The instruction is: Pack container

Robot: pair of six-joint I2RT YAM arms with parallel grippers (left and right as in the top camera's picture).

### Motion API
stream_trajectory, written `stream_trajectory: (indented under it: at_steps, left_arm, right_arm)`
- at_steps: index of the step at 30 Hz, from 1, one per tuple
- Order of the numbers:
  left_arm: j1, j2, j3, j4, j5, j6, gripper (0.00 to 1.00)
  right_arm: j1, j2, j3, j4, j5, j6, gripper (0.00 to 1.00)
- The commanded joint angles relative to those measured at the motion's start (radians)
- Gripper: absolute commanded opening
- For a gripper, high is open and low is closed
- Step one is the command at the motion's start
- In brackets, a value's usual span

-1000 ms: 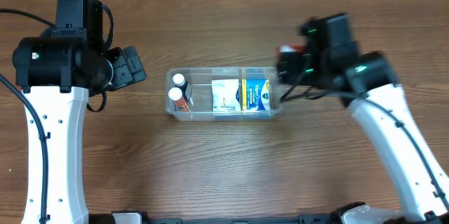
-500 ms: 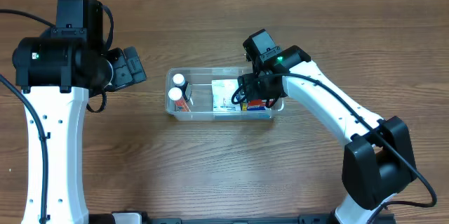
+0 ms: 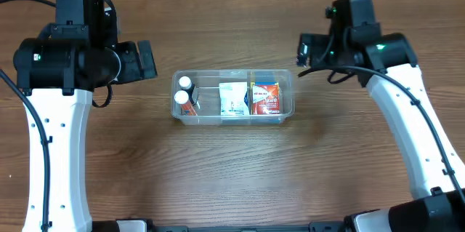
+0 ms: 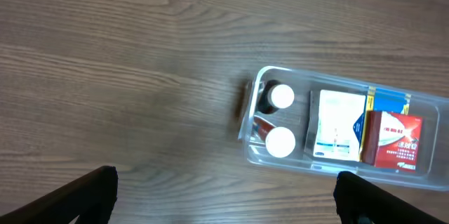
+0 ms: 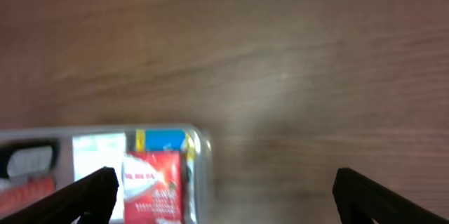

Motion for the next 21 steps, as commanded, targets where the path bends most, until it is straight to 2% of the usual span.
stream_trajectory:
  at_steps: [1,4,7,9,11,14,17,21]
  left_arm:
    - [0.003,0.007,0.0,-0.025,0.013,0.034,1.0]
    - [0.0,-0.015,0.0,-0.087,0.013,0.017,1.0]
    - [-0.036,-0.172,-0.071,-0.031,0.009,0.002,1.0]
    - [-0.076,-0.339,-0.195,0.044,0.008,-0.006,1.0]
    - [-0.112,-0.57,-0.392,0.131,-0.023,-0.006,1.0]
    - [-0.116,-0.844,-0.613,0.175,-0.05,-0.066,1.0]
    - [-0.116,-0.977,-0.694,0.175,-0.05,-0.133,1.0]
    - [-0.116,-0.983,-0.695,0.081,-0.05,-0.133,1.0]
  right_arm:
    - [-0.047,-0.063,0.01,-0.034,-0.096,-0.041,1.0]
    - [-0.055,-0.185,0.007,-0.103,-0.085,-0.04,1.0]
    - [-0.055,-0.406,-0.123,-0.099,-0.048,0.013,1.0]
    - [-0.055,-0.562,-0.267,-0.035,-0.047,0.008,1.0]
    - [-0.054,-0.79,-0.472,0.053,-0.041,0.009,1.0]
    - [-0.053,-1.025,-0.64,0.058,-0.041,0.039,1.0]
    - [-0.053,-1.091,-0.657,0.005,-0.041,0.039,1.0]
    - [-0.053,-1.088,-0.657,-0.011,-0.041,0.039,1.0]
